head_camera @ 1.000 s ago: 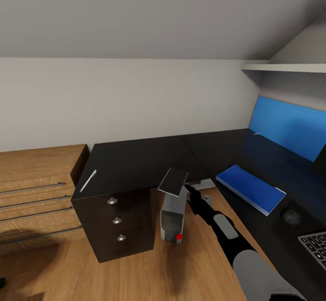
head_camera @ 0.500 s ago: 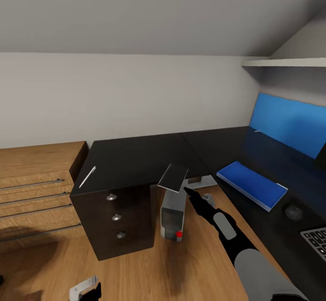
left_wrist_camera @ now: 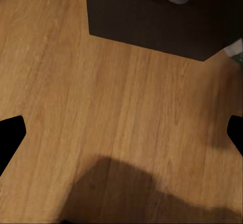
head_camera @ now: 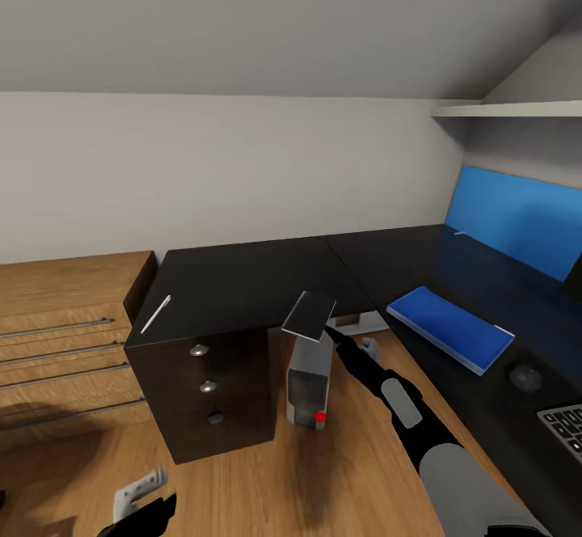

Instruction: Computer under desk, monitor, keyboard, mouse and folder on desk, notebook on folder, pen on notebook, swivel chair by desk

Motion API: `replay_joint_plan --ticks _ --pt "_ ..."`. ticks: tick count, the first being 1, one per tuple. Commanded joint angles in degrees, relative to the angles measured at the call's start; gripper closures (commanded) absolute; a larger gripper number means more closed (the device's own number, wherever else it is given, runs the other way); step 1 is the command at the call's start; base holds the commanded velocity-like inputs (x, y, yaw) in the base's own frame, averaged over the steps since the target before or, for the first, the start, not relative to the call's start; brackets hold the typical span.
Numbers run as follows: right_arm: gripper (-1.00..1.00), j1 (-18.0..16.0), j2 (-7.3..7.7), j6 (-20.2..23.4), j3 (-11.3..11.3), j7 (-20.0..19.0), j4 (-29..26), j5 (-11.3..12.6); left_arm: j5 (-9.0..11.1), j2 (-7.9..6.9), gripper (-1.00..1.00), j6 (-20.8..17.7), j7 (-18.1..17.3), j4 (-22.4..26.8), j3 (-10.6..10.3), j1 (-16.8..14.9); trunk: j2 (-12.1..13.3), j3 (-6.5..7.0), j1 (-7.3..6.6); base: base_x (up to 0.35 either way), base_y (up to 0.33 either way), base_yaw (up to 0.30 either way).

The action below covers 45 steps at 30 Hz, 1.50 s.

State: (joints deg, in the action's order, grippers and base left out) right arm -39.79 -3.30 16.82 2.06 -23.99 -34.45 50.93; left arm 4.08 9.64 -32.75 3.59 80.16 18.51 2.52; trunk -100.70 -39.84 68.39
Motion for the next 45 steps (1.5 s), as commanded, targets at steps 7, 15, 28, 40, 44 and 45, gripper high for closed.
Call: replay_joint_plan --ticks 7,15,28,40,44,45 --pt "-1.0 0.02 -0.04 0.64 0.21 -1.58 0.1 0.58 0.33 -0.48 -1.0 2.16 0.32 -5.29 0.1 0.09 -0.02 -0.04 0.0 0.0 0.0 0.0" --pt "-1.0 0.06 -0.08 0.66 0.24 -2.89 0.21 0.72 0.14 -0.74 -1.0 10.81 0.33 -8.95 0.09 0.11 -0.02 -0.04 0.0 0.003 0.0 0.0" --pt "-1.0 0.07 -0.23 0.81 0.79 -0.93 0.35 0.64 0.2 -0.89 -1.0 12.83 0.36 -10.51 0.04 0.12 -0.02 -0.04 0.0 0.049 0.0 0.0" --pt "-1.0 0.07 -0.72 0.84 0.42 2.56 2.95 1.7 0.22 -0.88 -1.0 12.91 0.36 -10.73 0.04 0.12 -0.02 -0.04 0.0 0.096 0.001 0.0" --pt "-1.0 0.07 -0.79 0.84 0.4 2.62 3.03 1.83 0.17 -0.91 -1.0 12.94 0.36 -10.97 0.02 0.12 -0.02 -0.04 0.0 0.091 0.069 0.0" --pt "-1.0 0.07 -0.8 0.84 0.4 2.64 3.05 1.86 0.19 -0.91 -1.0 12.92 0.36 -11.1 -0.01 0.12 -0.02 -0.04 0.0 0.096 0.076 0.0"
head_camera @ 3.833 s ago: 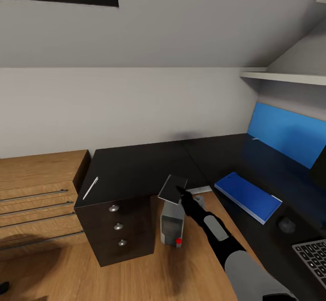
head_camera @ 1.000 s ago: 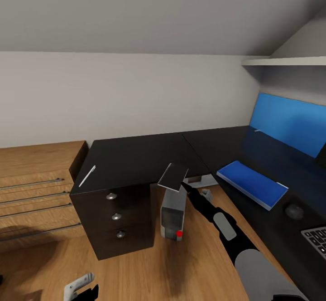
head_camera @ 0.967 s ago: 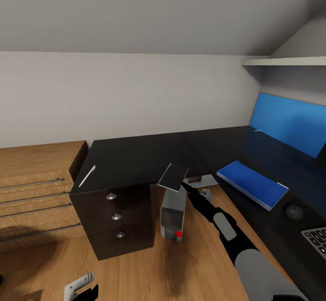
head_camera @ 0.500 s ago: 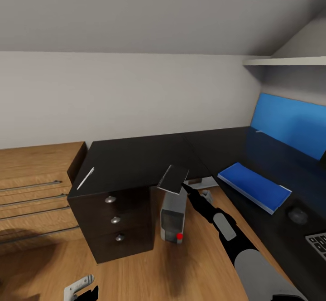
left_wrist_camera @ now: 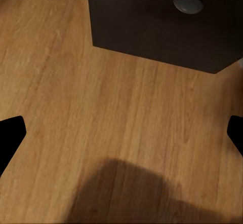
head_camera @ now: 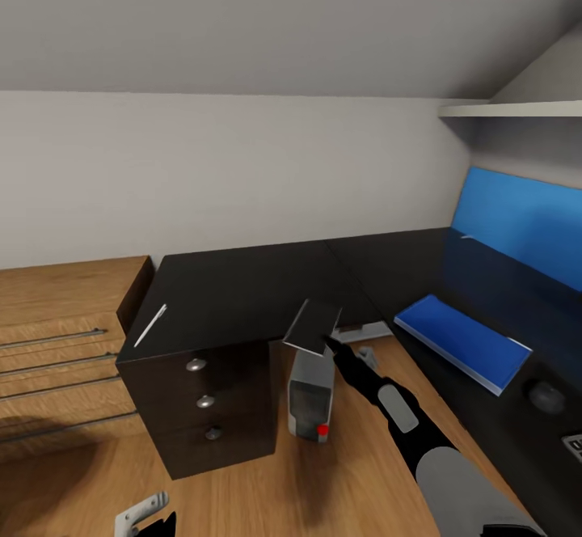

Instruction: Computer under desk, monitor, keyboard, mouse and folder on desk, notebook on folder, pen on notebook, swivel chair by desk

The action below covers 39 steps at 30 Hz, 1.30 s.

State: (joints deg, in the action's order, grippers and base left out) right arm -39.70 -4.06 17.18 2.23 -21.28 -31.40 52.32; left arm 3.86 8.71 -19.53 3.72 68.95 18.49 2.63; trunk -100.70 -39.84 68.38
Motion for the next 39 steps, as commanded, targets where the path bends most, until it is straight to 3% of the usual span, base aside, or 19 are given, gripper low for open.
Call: replay_joint_plan --ticks 1,15,25,39 --pt "-1.0 -0.03 -0.05 0.48 0.23 -0.05 0.0 0.47 0.42 0.02 -1.0 -0.31 0.23 0.07 0.0 0.01 -0.02 -0.04 0.01 0.077 0.061 0.0" --pt "-1.0 -0.03 -0.31 0.56 -0.08 -0.15 0.1 0.51 0.45 -0.01 -1.0 -0.25 0.26 -0.13 -0.03 0.01 -0.02 -0.04 0.01 0.012 0.009 0.0" --pt "-1.0 -0.03 -1.72 0.57 -0.04 -0.16 0.03 0.51 0.45 -0.01 -1.0 -0.24 0.24 -0.13 -0.03 0.01 -0.02 -0.04 0.01 0.0 0.023 0.0" --pt "-1.0 -0.03 -1.91 0.57 -0.03 -0.16 0.02 0.51 0.49 -0.01 -1.0 -0.24 0.26 -0.32 -0.03 0.01 -0.02 -0.04 0.01 0.0 0.071 0.0"
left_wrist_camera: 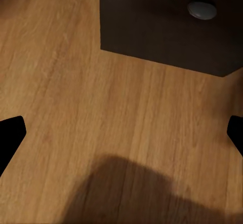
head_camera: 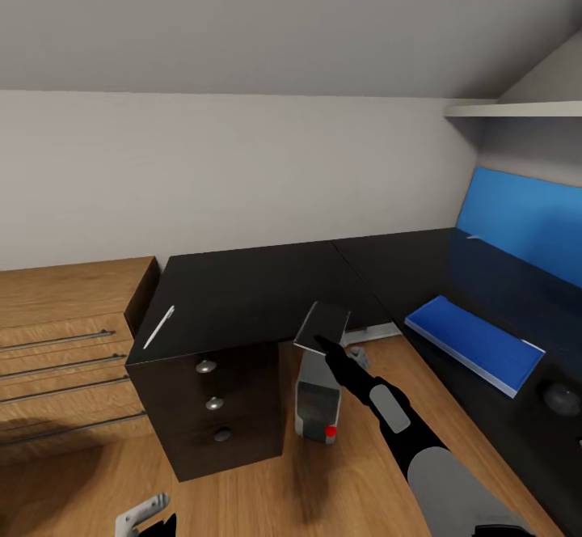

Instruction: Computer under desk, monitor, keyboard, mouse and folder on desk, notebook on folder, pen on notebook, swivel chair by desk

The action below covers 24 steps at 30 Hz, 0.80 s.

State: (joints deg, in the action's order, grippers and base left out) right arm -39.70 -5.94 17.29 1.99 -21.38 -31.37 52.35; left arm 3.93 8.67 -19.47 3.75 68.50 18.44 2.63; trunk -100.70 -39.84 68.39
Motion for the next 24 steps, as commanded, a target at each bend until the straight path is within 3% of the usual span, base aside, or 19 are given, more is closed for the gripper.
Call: replay_joint_plan --ticks 1,17,18,24 --pt "-1.0 -0.03 -0.04 0.46 0.21 -0.06 0.0 0.47 0.41 0.03 -1.0 -0.3 0.24 0.04 0.02 0.01 -0.02 -0.04 0.0 0.0 0.007 0.0" --pt "-1.0 -0.03 0.04 0.46 0.39 -0.02 -0.17 0.53 0.38 0.03 -1.0 -0.3 0.42 -1.53 -0.13 0.01 -0.02 -0.04 0.0 0.0 0.001 0.0" --pt "1.0 -0.03 0.04 0.46 0.41 -0.01 -0.17 0.54 0.38 0.03 -1.0 -0.3 0.43 -1.64 -0.14 0.01 -0.02 -0.04 0.0 0.0 0.0 0.0" --pt "1.0 -0.03 0.12 0.37 0.51 0.02 -0.32 0.52 0.42 0.03 -1.0 -0.3 0.46 -2.06 -0.16 0.01 -0.02 -0.04 0.0 0.0 0.0 0.0"
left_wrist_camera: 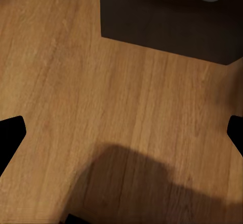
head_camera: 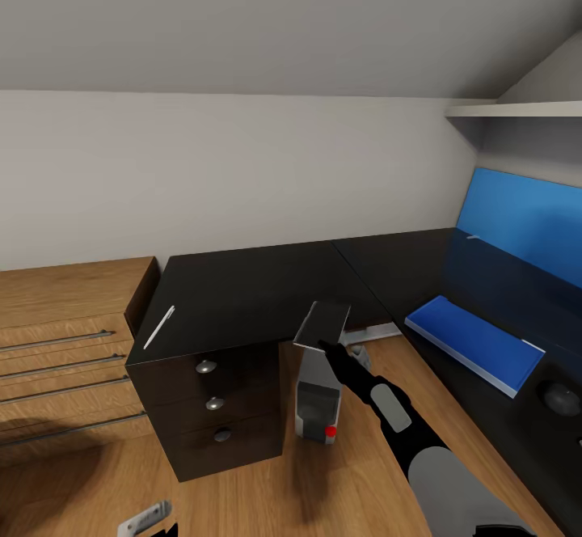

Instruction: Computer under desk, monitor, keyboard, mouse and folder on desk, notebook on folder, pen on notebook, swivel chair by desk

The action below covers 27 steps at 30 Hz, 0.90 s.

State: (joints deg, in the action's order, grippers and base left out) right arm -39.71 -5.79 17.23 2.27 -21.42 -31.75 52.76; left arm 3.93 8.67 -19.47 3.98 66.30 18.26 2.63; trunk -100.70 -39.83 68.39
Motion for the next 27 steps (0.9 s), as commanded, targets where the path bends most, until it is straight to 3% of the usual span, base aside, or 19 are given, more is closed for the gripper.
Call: replay_joint_plan --ticks 1,9,27 --pt "1.0 -0.01 -0.02 0.41 0.24 0.06 0.05 0.1 0.43 0.03 -1.0 -0.31 0.23 0.12 0.02 0.01 -0.02 -0.05 0.0 0.0 0.0 0.0" --pt "1.0 -0.01 0.07 0.34 0.35 -0.12 -0.06 0.09 0.52 0.03 -1.0 -0.31 0.2 0.06 0.15 0.01 -0.02 -0.05 0.0 0.0 0.0 0.0" --pt "1.0 0.05 0.25 0.22 0.19 0.1 -6.64 -0.3 0.38 0.03 -1.0 -0.22 0.48 -2.45 0.2 0.01 7.2 3.18 -3.95 0.0 0.0 0.0"
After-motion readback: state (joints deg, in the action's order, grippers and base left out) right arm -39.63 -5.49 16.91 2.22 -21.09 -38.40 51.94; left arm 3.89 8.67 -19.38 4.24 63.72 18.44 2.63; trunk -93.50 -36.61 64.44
